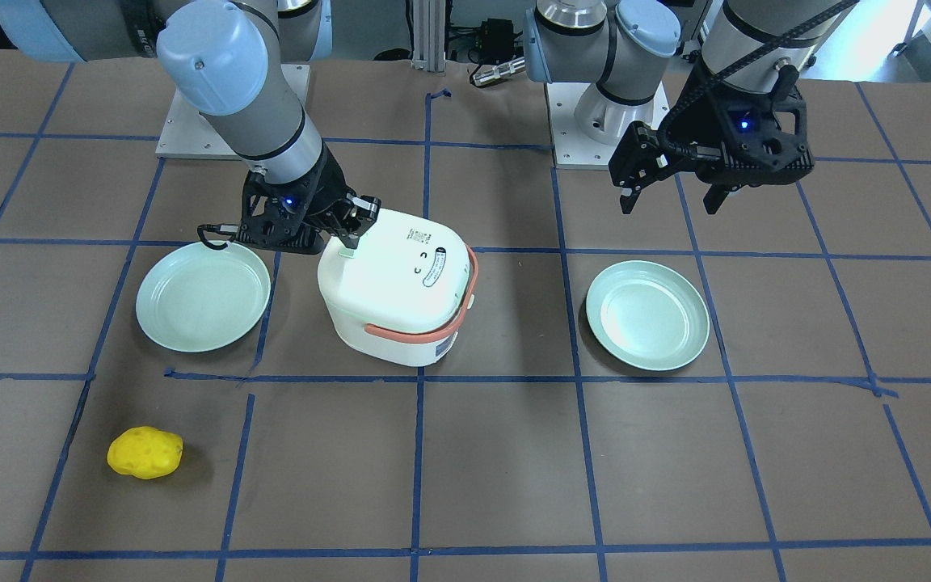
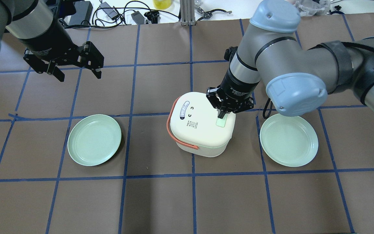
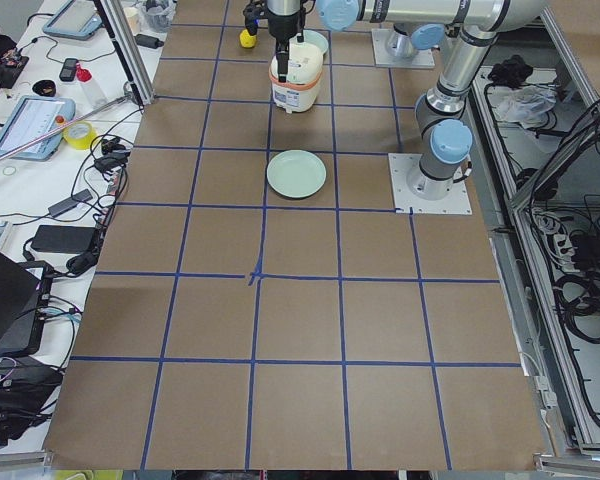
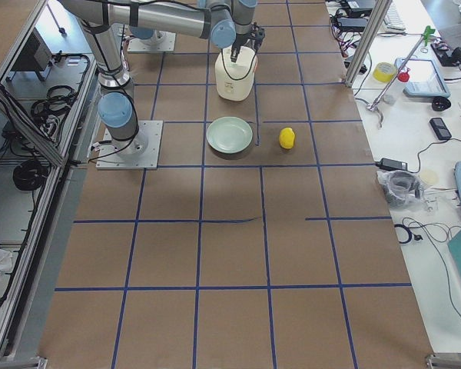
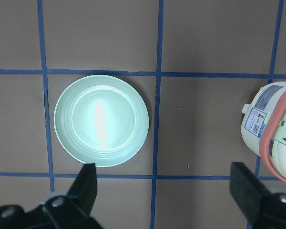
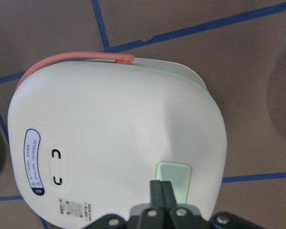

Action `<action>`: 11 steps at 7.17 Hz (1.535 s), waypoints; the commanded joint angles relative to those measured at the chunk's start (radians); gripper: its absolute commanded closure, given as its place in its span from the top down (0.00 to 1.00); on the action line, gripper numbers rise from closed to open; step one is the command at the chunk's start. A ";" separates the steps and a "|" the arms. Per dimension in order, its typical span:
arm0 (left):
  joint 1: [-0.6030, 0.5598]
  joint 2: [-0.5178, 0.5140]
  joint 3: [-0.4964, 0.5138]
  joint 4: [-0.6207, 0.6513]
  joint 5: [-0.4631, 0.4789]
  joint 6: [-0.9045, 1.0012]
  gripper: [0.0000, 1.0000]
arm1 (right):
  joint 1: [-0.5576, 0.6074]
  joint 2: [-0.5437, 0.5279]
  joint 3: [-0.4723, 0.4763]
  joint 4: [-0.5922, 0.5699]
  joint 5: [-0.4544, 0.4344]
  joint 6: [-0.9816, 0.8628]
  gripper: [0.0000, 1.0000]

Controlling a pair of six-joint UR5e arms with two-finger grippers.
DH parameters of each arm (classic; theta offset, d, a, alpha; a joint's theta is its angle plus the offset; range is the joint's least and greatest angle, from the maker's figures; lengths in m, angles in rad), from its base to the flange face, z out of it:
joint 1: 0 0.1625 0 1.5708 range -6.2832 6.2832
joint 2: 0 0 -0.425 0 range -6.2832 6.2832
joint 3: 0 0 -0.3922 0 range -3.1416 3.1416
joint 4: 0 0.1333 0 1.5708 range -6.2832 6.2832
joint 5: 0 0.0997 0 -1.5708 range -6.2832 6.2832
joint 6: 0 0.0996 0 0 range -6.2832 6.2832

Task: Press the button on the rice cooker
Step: 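Press the lid button with the right gripper, popping the lid open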

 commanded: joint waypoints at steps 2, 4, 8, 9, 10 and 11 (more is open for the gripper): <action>0.000 0.000 0.000 0.000 0.000 0.000 1.00 | 0.002 0.011 0.017 -0.003 -0.006 0.002 0.00; 0.000 0.000 0.000 0.000 0.000 0.000 1.00 | 0.000 0.011 0.016 -0.005 -0.004 0.006 0.00; 0.000 0.000 0.000 0.000 0.000 0.000 1.00 | -0.003 -0.009 -0.123 0.019 -0.090 0.017 1.00; 0.000 0.000 -0.001 0.000 0.000 0.000 1.00 | -0.012 -0.009 -0.212 0.138 -0.098 0.016 1.00; 0.000 0.000 0.000 0.000 0.000 0.000 1.00 | -0.021 -0.007 -0.289 0.197 -0.125 0.003 1.00; 0.000 0.000 0.000 0.000 0.000 0.000 1.00 | -0.035 -0.004 -0.326 0.219 -0.189 -0.013 1.00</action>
